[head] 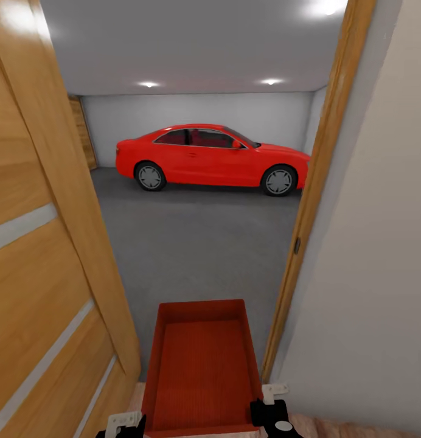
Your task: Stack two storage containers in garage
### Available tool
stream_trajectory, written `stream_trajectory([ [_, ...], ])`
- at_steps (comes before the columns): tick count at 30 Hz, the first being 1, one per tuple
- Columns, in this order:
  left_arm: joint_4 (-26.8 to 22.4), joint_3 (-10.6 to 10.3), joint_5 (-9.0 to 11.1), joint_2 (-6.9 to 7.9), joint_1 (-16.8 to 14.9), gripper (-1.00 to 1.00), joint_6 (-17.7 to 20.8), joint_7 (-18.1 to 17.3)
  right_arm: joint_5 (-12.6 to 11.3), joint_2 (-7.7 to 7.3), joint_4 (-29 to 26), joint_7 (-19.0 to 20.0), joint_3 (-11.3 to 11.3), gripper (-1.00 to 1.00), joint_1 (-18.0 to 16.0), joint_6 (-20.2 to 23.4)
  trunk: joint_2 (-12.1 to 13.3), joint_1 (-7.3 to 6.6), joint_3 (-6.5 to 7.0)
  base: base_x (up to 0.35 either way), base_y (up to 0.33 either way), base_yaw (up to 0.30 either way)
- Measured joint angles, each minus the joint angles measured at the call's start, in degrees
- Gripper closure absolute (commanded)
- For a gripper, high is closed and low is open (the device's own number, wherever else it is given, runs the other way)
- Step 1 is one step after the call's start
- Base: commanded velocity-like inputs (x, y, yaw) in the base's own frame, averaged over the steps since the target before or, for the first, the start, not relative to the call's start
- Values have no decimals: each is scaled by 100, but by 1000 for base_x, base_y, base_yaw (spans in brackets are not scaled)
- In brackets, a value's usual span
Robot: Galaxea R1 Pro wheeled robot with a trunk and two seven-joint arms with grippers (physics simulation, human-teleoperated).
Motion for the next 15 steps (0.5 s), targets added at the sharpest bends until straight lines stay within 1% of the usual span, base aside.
stream_trajectory([
  [4, 0, 1, 1, 0, 0, 100, 0, 0, -1, 0, -9, -1, 7, 100, 1, 0, 0, -1, 0, 223, 155, -2],
  [6, 0, 2, 3, 4, -1, 100, 1, -15, 20, 0, -24, 0, 2, 100, 1, -1, 0, 0, 0, 136, 94, -1],
  [15, -3, 2, 2, 0, -1, 100, -2, 0, 31, 0, -31, 0, -3, 100, 0, -1, 0, 1, 0, 31, 22, 0],
])
